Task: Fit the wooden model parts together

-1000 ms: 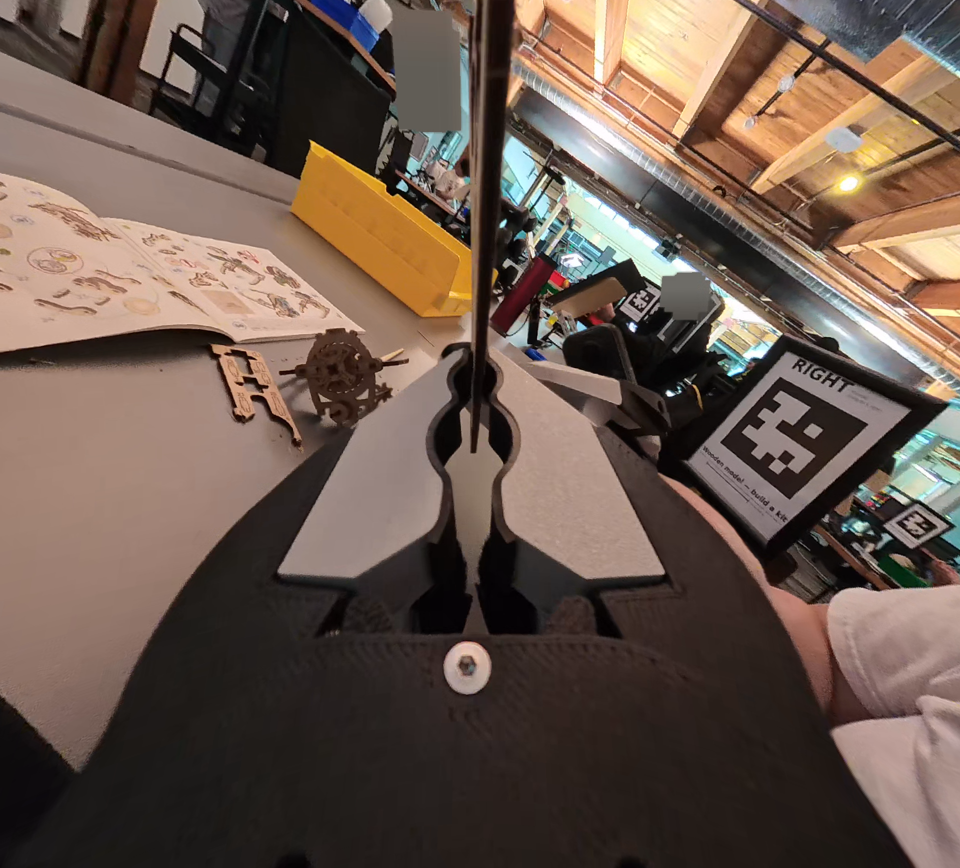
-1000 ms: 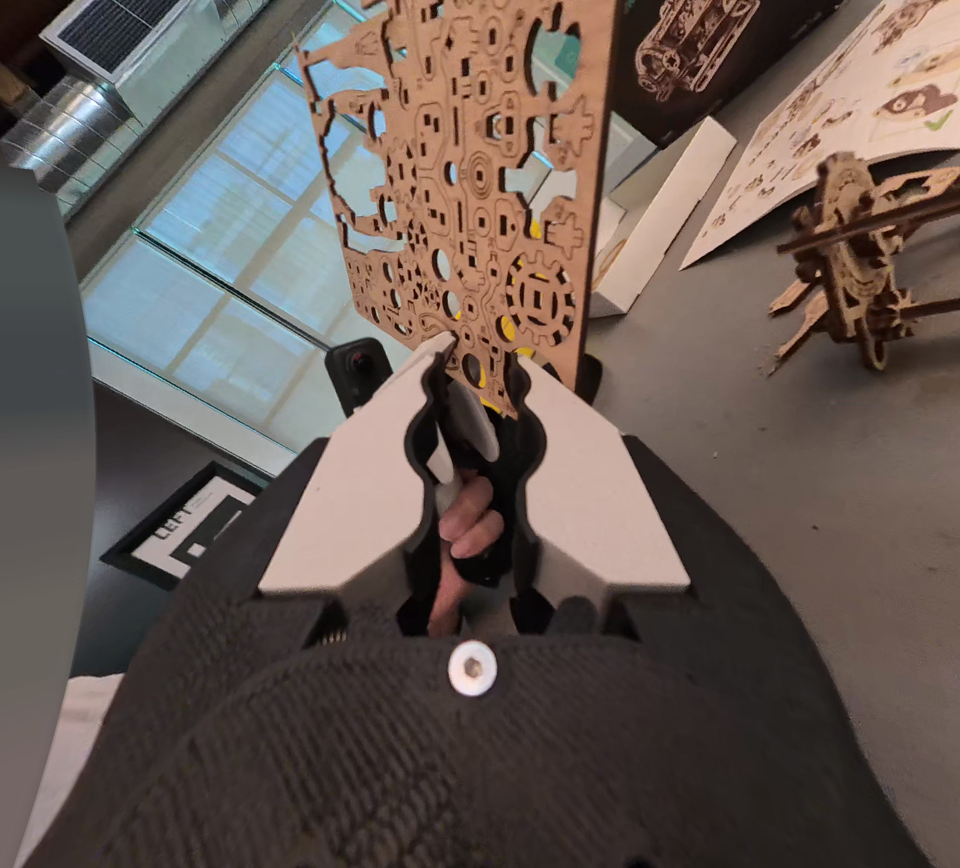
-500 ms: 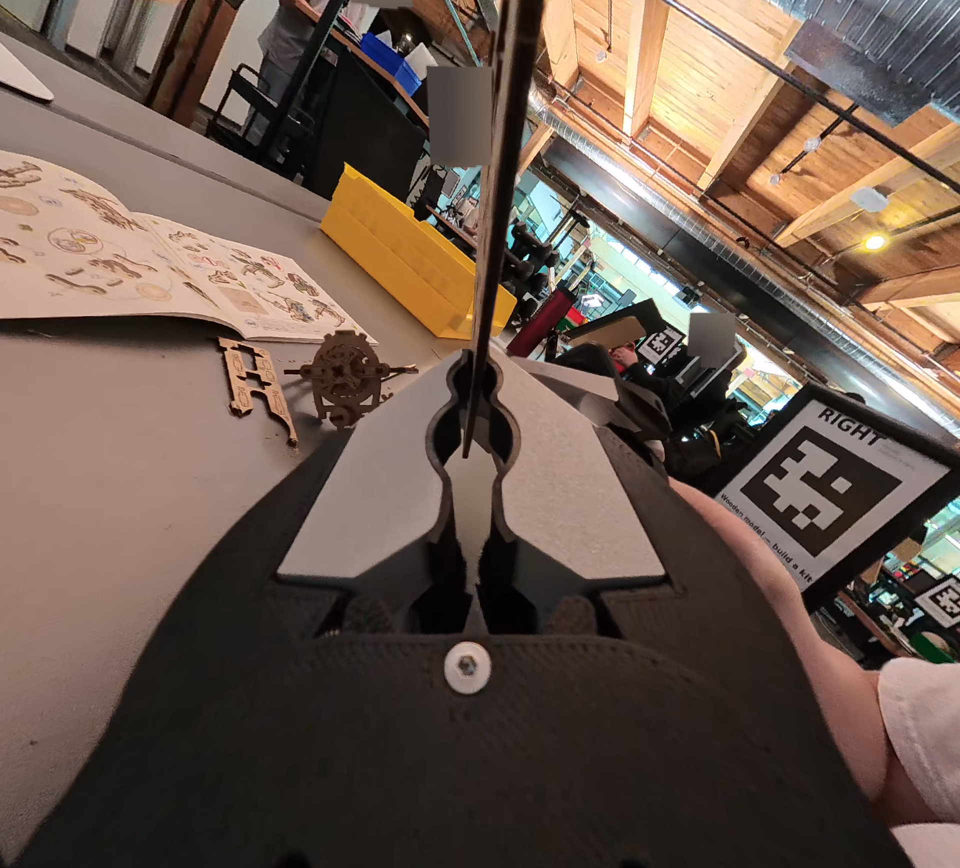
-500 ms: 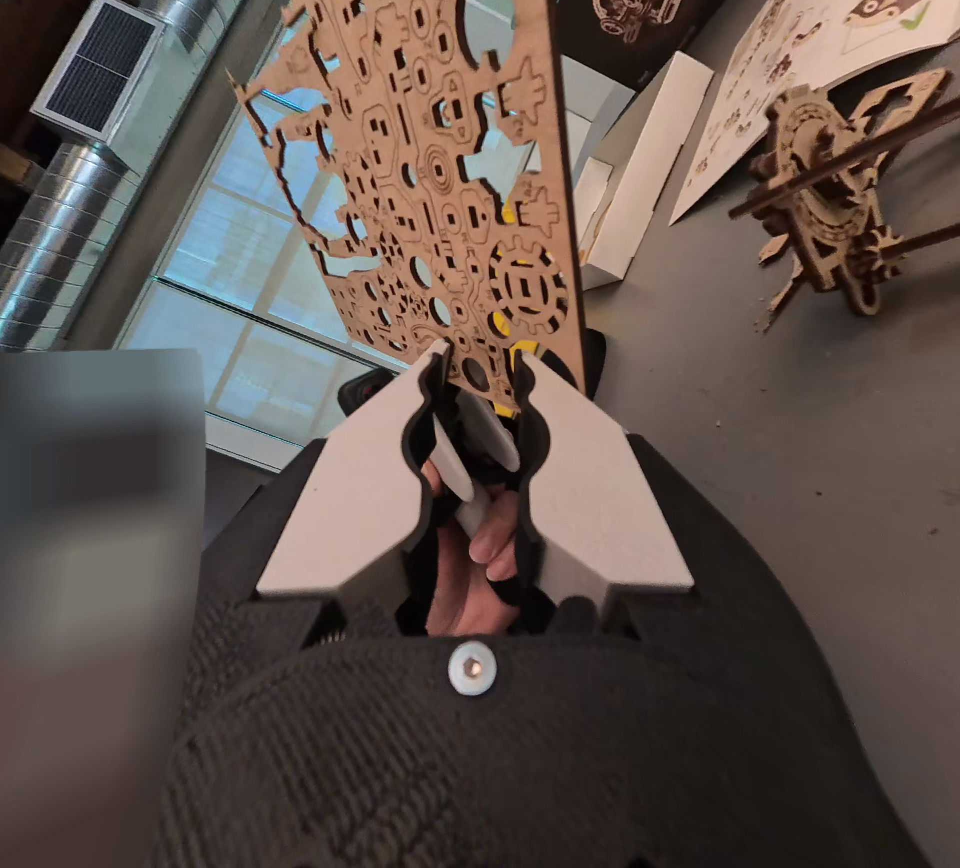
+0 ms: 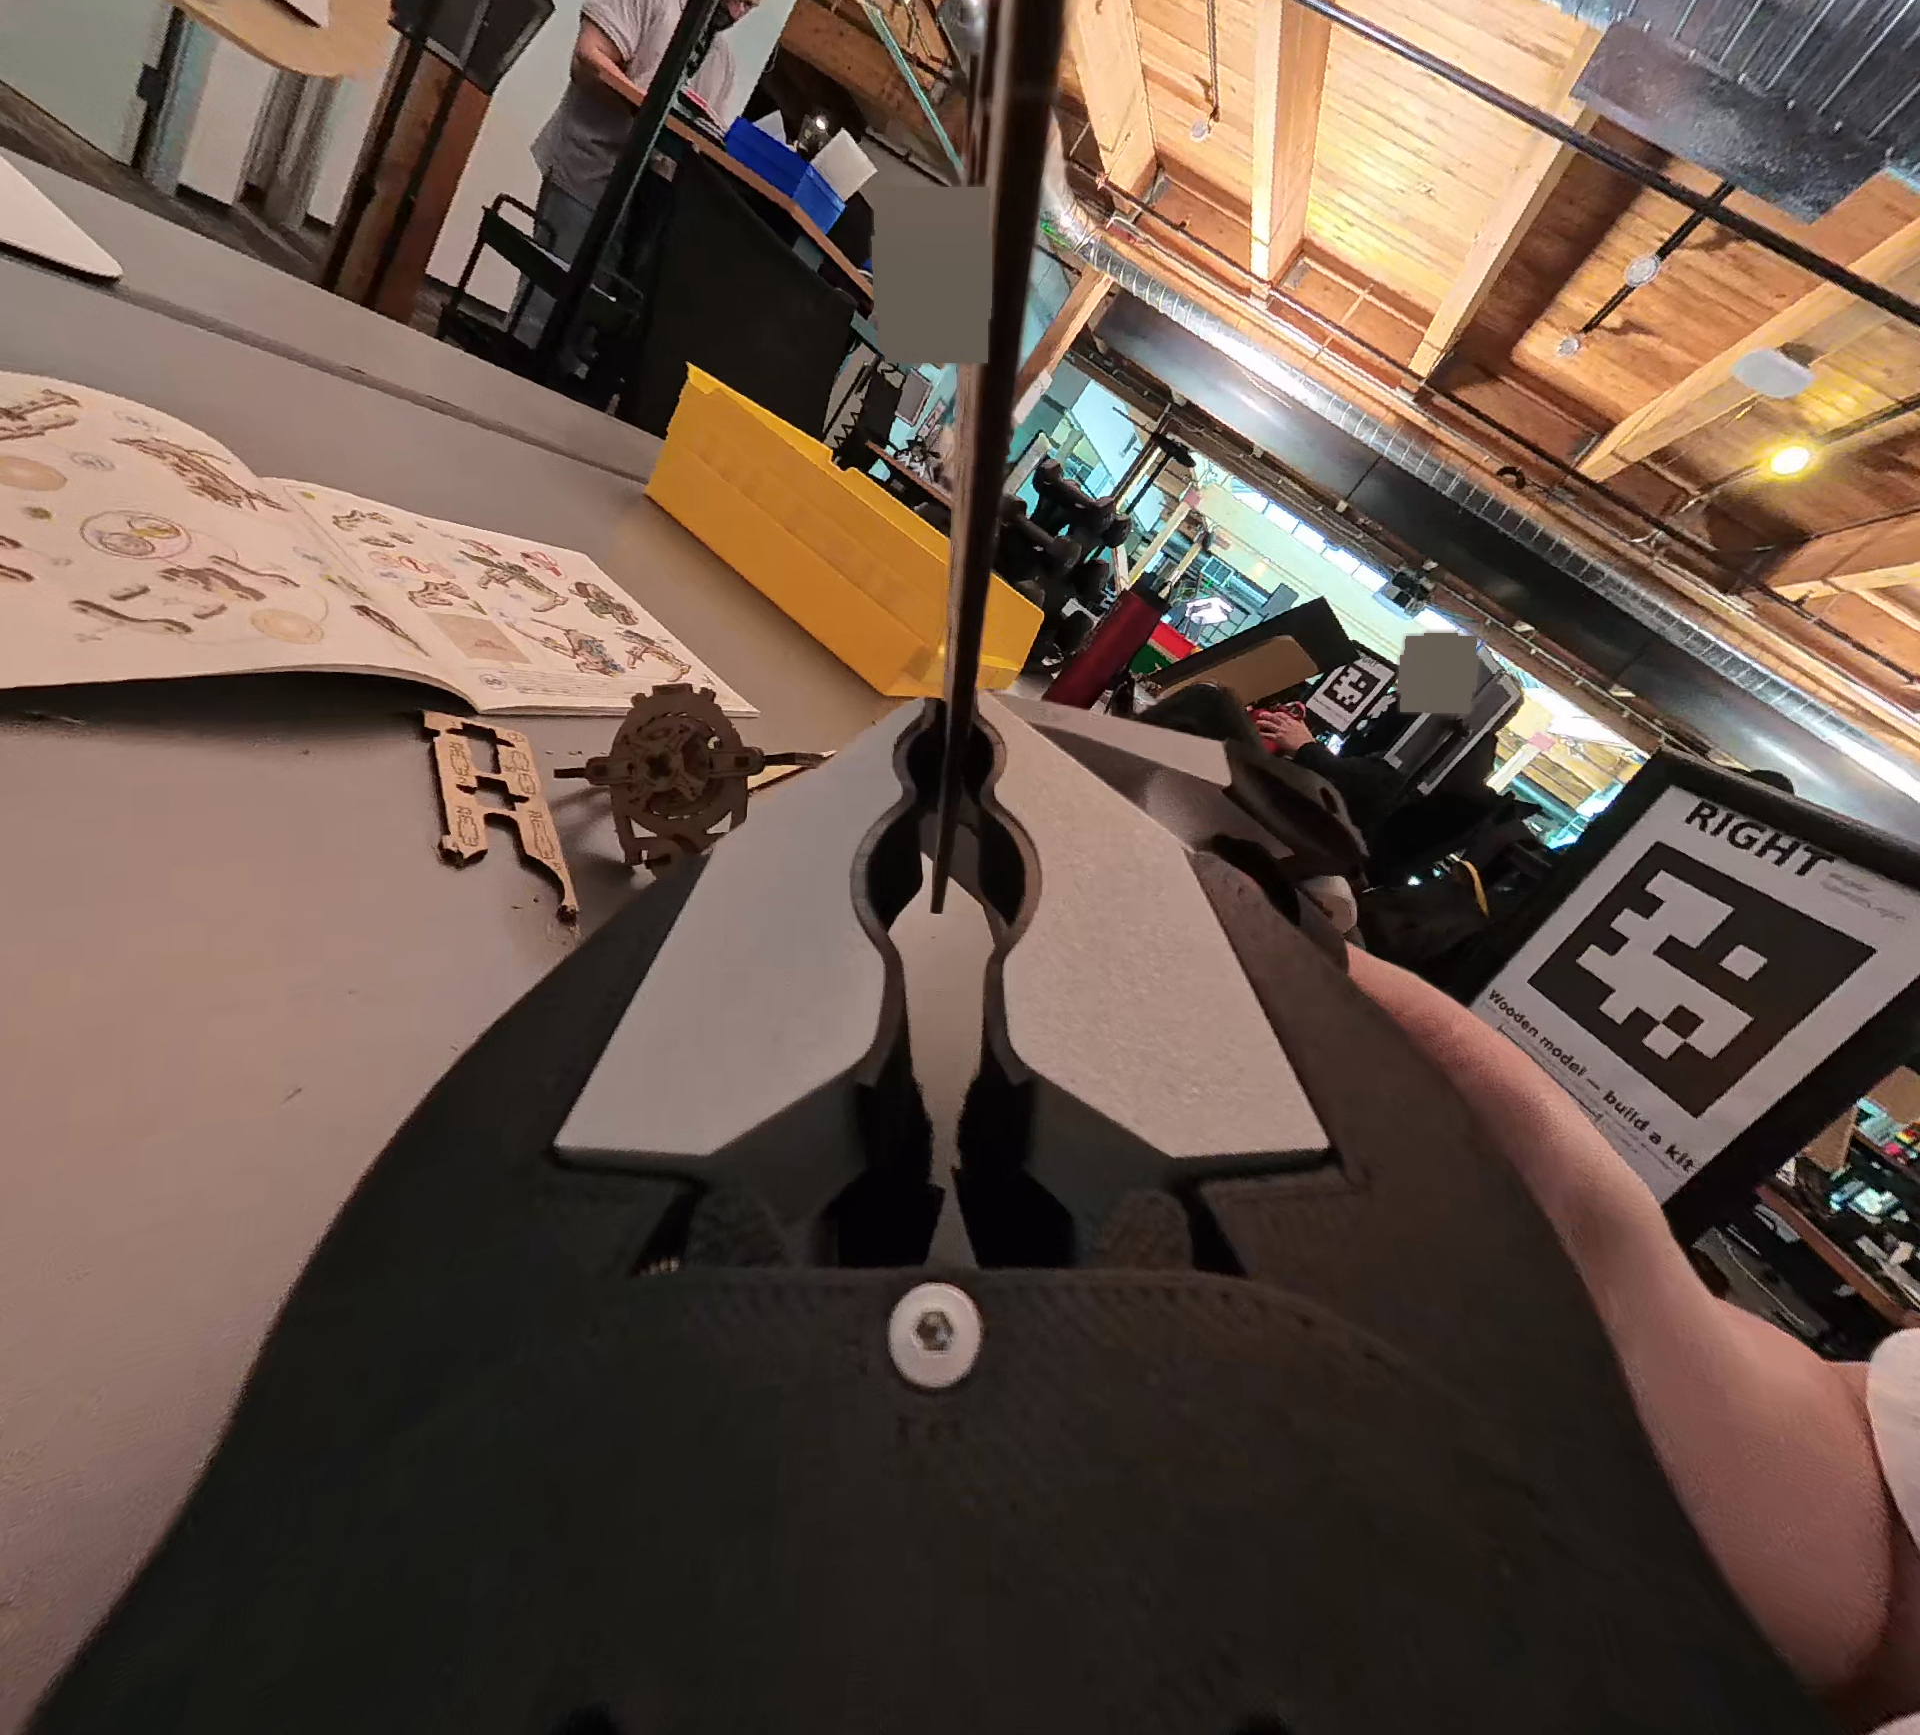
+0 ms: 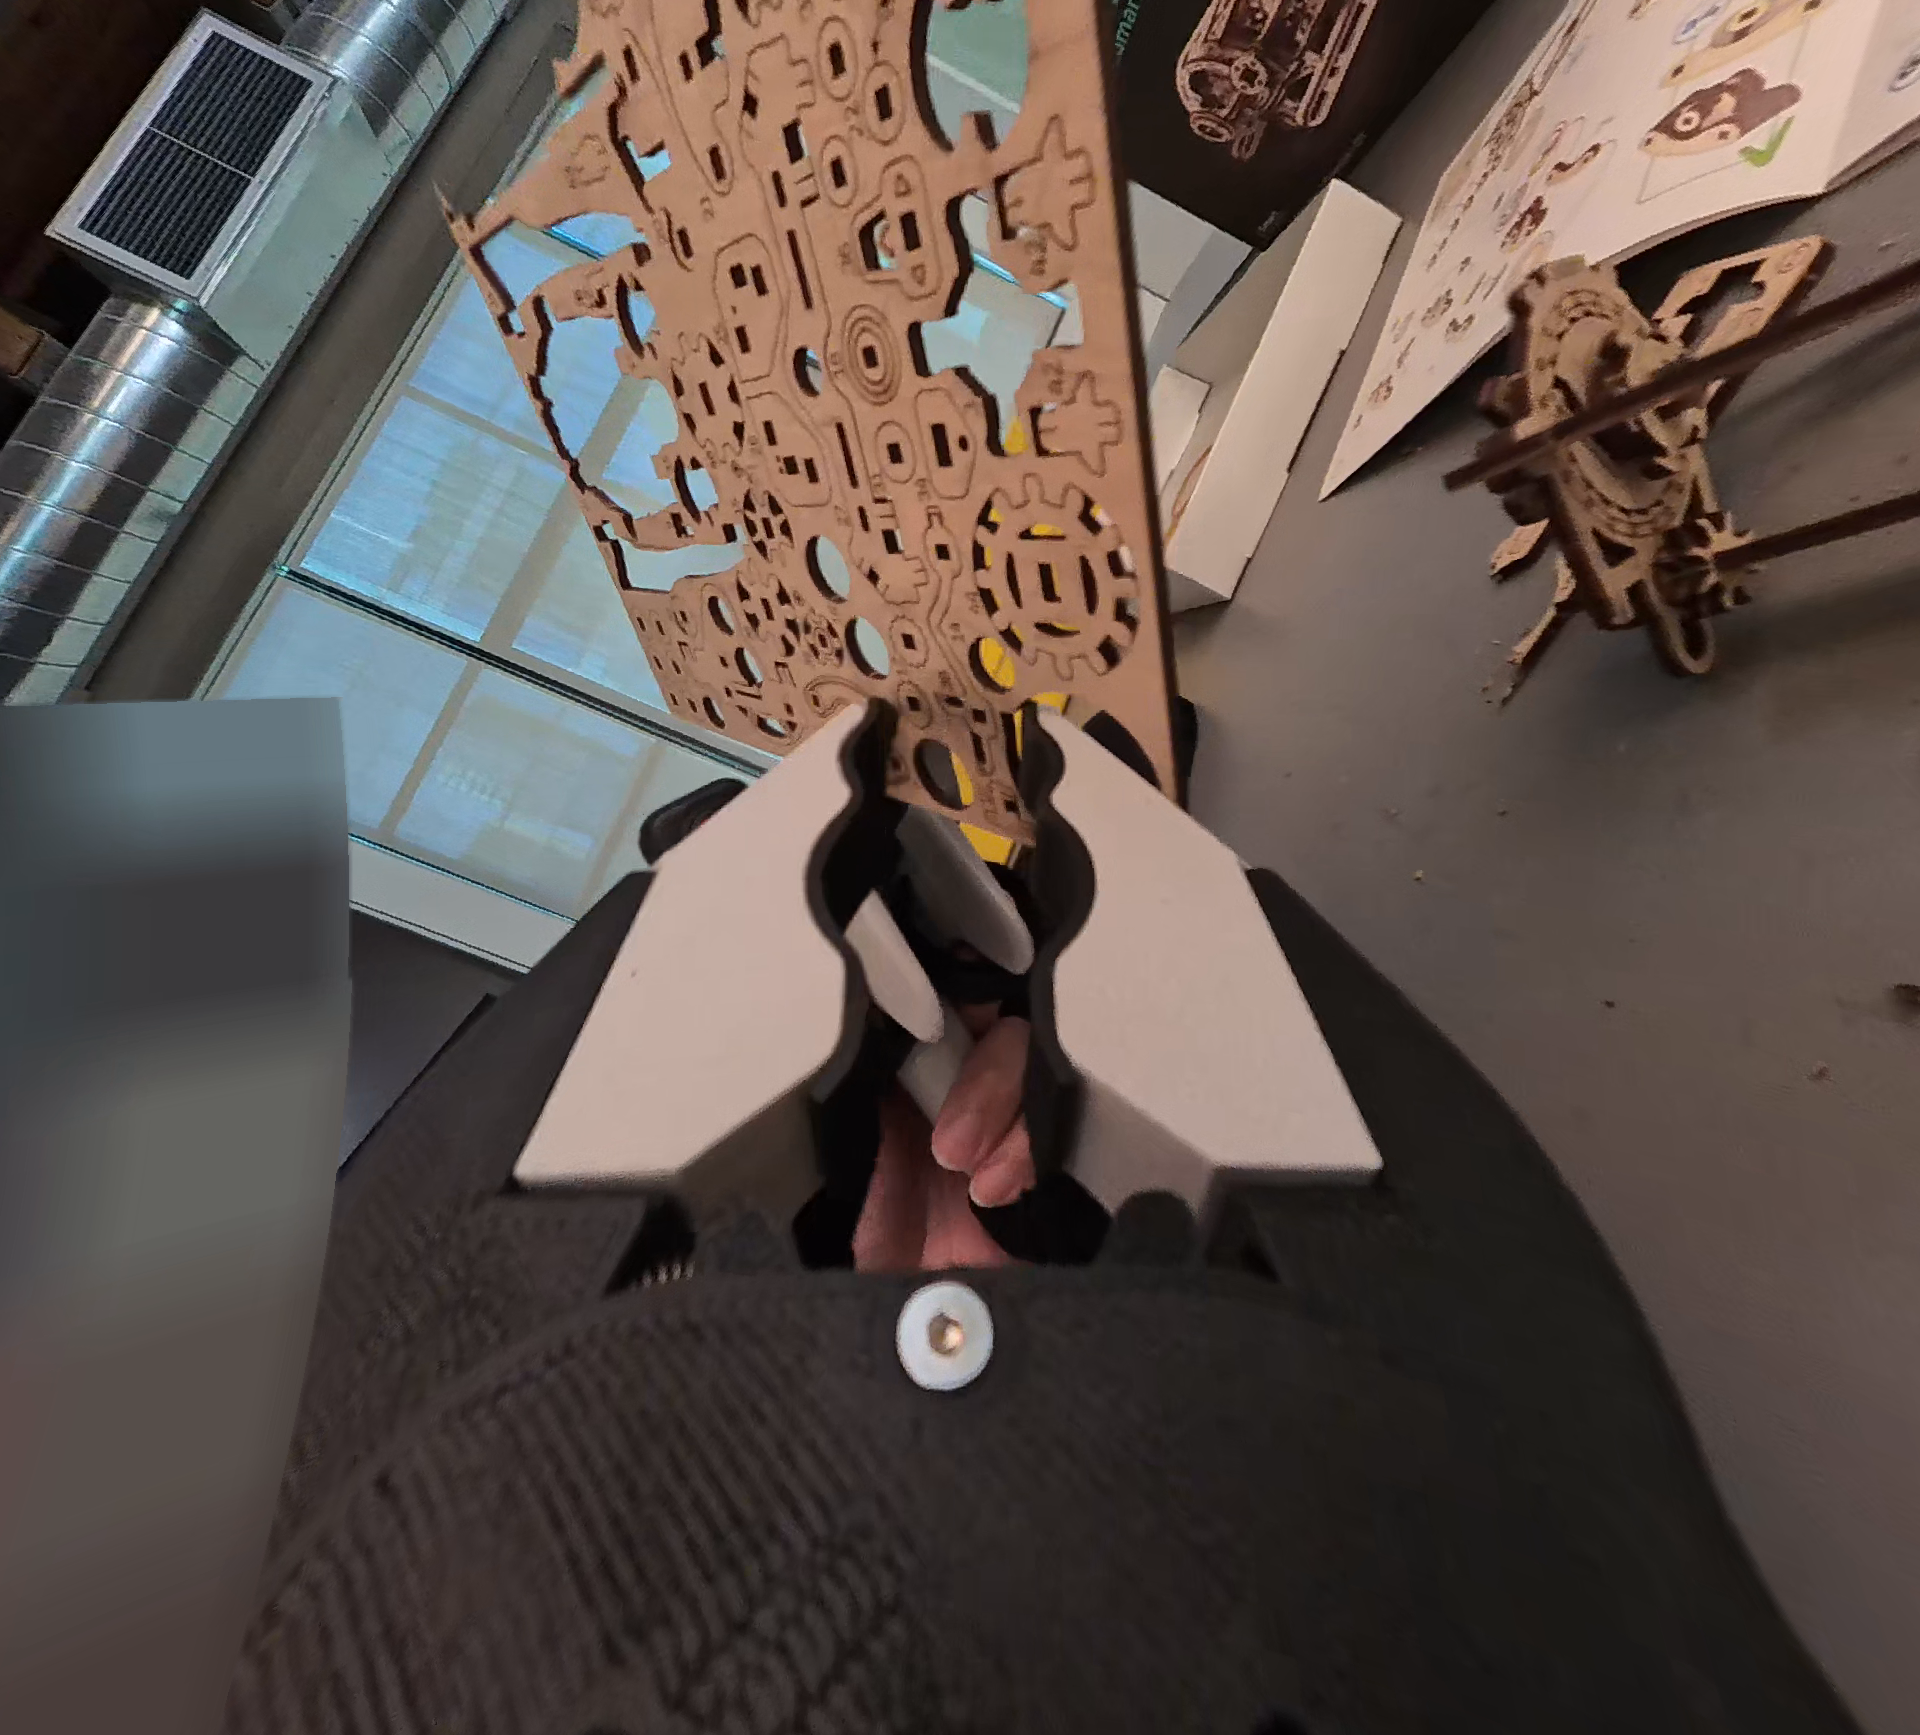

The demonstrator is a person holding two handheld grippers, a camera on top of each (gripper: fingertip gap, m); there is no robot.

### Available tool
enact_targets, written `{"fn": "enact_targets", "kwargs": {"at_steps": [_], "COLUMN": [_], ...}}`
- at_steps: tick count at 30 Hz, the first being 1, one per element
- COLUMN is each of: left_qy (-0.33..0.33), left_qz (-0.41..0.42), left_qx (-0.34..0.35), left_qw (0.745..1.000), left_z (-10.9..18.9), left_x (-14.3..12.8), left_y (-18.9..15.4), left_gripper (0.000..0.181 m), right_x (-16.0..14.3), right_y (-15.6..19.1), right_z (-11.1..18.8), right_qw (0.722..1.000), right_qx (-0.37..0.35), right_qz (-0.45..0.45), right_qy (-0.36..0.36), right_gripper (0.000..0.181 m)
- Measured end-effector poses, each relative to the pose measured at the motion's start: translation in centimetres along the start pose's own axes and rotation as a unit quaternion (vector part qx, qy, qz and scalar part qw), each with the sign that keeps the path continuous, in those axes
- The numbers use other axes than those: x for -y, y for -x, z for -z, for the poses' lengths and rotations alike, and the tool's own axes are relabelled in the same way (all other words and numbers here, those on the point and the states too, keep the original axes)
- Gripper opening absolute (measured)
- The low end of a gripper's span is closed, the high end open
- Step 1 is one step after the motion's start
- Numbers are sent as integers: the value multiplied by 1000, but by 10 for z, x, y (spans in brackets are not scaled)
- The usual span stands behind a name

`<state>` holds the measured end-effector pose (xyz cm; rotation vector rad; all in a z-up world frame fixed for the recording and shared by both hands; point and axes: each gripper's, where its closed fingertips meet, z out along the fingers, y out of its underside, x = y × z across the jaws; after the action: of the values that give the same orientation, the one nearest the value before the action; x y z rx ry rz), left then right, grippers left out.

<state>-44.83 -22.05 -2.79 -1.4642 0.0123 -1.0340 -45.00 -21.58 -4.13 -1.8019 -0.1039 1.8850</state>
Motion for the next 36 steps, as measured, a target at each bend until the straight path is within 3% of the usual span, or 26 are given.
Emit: {"fn": "enact_targets", "kwargs": {"at_steps": [11,24,36], "left_qy": [-6,20,21], "left_qz": [-7,53,-1], "left_qx": [-4,-51,-24], "left_qw": [1000,997,999], "left_z": [7,5,6], "left_x": [-4,-9,-10], "left_y": [0,0,0], "left_gripper": [1,7,0], "right_x": [-8,-10,-8], "right_y": [-4,-10,-8], "right_z": [0,4,4], "right_qw": [1000,1000,1000], "right_qx": [3,3,-3], "right_qz": [-18,-27,-3], "right_qy": [7,5,-3], "right_gripper": [17,15,16]}}
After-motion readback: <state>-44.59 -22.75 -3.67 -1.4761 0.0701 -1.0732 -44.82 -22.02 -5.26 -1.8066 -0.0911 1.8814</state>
